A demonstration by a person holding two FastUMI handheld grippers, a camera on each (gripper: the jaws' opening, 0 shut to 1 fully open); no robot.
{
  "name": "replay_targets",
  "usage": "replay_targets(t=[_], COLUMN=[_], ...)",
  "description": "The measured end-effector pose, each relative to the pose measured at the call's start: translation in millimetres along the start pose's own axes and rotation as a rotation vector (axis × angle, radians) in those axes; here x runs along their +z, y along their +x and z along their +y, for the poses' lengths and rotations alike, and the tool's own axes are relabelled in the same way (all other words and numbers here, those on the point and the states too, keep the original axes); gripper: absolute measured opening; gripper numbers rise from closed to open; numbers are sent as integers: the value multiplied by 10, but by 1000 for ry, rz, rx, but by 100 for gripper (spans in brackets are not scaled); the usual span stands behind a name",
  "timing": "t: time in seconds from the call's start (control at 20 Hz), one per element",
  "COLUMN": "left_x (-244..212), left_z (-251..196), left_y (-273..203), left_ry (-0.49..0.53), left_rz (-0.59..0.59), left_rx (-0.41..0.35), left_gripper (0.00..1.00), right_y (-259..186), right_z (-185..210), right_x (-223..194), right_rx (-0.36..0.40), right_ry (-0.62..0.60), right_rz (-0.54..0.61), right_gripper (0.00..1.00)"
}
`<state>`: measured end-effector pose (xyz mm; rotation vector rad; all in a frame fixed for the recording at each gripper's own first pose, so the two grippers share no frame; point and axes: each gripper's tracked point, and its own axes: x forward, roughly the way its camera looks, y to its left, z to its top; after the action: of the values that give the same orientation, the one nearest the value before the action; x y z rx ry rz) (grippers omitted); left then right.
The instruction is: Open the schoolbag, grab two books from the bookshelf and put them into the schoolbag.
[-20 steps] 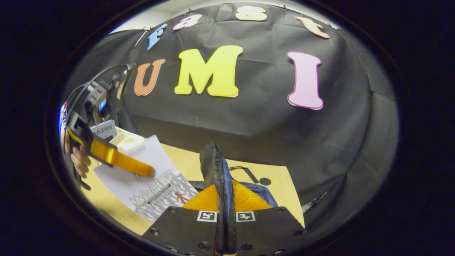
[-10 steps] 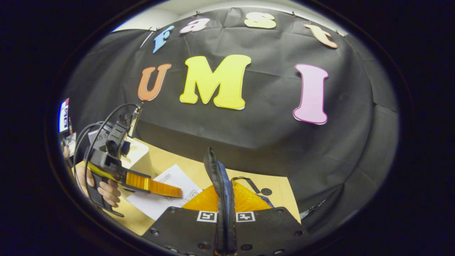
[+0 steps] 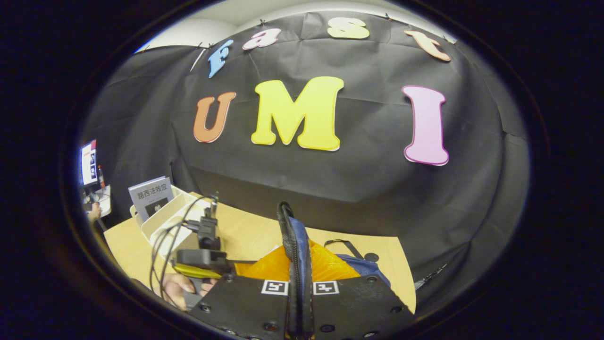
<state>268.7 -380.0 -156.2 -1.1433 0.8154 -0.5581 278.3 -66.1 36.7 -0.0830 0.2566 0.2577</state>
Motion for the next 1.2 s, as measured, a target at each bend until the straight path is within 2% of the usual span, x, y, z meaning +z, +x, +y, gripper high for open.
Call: replay_targets(t=[0.1,0.15,0.2,0.25,0.3,0.45,0.5,0.55,0.6,0.65,0.7,0.75,0.85,1.0,1.05,1.1,1.2], left_x=[-96,-142,-186,-238,-267,-285,-283,-292,-302,-297,-309,-307,-308,-263,-237,-188,9], left_z=[28,51,60,77,93,214,228,263,321,358,388,433,488,542,522,519,397], left_y=[181,275,357,418,458,534,518,517,491,459,422,378,297,144,69,-35,-300], left_ry=[-54,-77,-83,-83,-90,-55,-45,-24,13,50,81,117,186,311,363,413,483], left_rz=[7,13,13,11,8,-13,-14,-6,4,14,26,37,59,60,57,51,10], left_rx=[-46,-62,-75,-87,-93,-72,-67,-48,-21,0,17,44,87,149,160,172,168], left_gripper=[47,43,48,48,53,48,55,56,51,65,67,64,72,77,90,77,77], right_y=[-10,-18,-11,-4,-8,30,51,51,65,81,81,80,92,81,83,74,69], right_z=[52,66,71,84,95,98,86,94,86,60,17,-7,-31,-114,-140,-167,-204], right_x=[15,23,27,41,27,36,19,5,-24,-47,-82,-112,-172,-236,-251,-269,-323], right_rx=[15,19,23,27,33,43,43,49,53,47,37,32,31,8,-2,-8,-20], right_ry=[0,-2,-1,13,39,91,99,110,117,117,113,111,111,114,117,124,139], right_rz=[-2,-3,-5,-8,-5,-12,-14,-14,-10,-10,-7,-4,8,11,14,15,22], right_gripper=[4,4,4,4,4,4,4,4,4,4,4,4,4,4,5,5,5])
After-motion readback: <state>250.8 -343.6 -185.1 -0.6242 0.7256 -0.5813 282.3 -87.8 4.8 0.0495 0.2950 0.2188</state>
